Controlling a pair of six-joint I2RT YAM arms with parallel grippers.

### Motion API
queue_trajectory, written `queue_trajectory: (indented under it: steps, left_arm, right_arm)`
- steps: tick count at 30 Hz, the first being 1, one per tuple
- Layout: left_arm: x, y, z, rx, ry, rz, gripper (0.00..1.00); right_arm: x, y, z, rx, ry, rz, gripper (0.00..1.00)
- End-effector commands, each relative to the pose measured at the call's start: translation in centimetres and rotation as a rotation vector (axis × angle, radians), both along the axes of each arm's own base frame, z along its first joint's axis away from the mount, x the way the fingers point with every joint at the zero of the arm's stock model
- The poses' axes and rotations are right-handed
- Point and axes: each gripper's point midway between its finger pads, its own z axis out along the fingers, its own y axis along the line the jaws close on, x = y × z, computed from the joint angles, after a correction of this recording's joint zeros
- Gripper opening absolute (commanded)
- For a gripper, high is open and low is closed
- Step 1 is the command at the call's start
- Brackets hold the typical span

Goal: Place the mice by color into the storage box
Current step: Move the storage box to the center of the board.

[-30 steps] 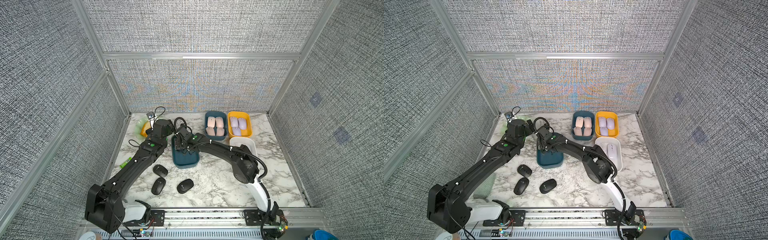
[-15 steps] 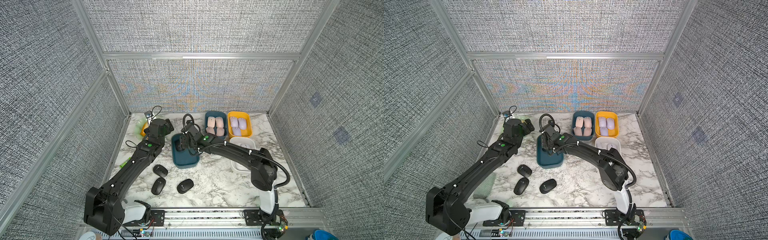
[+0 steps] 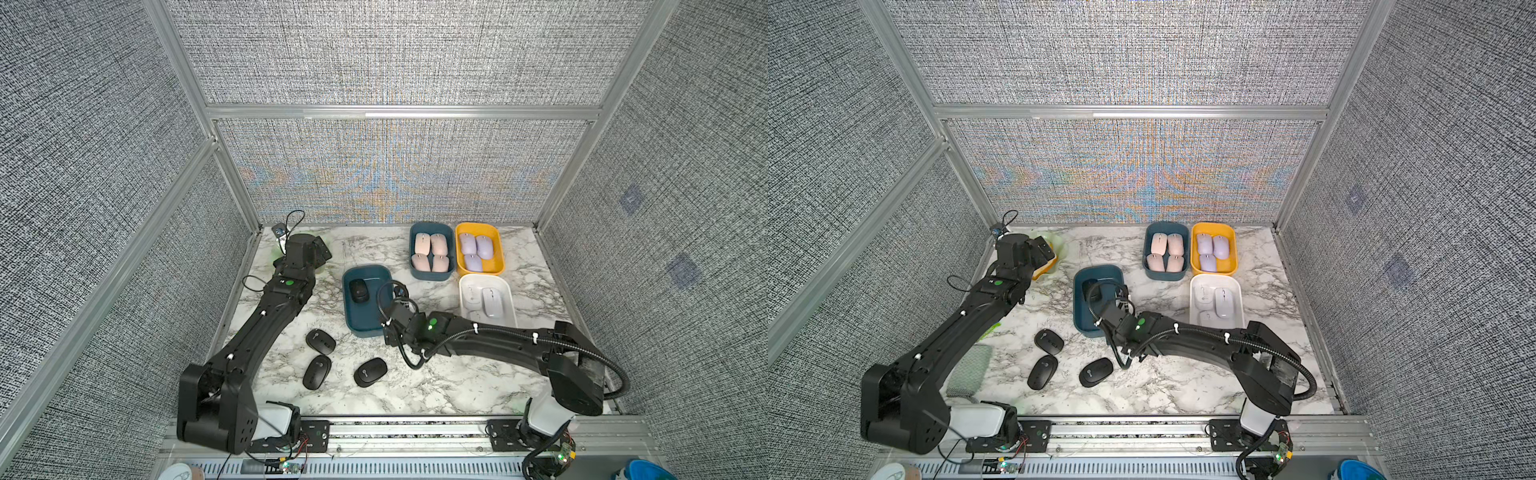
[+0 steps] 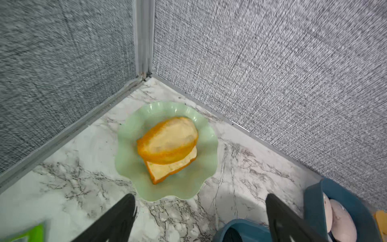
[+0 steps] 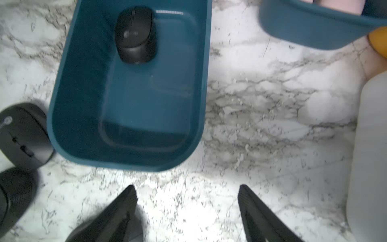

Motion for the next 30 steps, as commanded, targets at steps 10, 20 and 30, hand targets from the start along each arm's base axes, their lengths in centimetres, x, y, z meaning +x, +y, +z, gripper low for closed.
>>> queue_trajectory:
  steps: [10, 20, 30]
  left_arm:
    - [1.5, -10.0, -7.8, -0.264, 0.349, -0.436, 0.95]
    - [2.2, -8.6, -8.7, -0.254, 0.358, -0.401, 0.96]
    - [2.5, -6.7, -6.1, -0.24, 0.285, -0.36, 0.96]
  right_arm:
    - [-1.3, 0.8, -3.4, -0.057, 0.039, -0.001, 0.84]
    - [2.0, 4.4, -4.6, 0.062, 0.045, -0.048, 0.88]
    - [5.1, 5.4, -4.4, 0.06, 0.032, -0.059, 0.87]
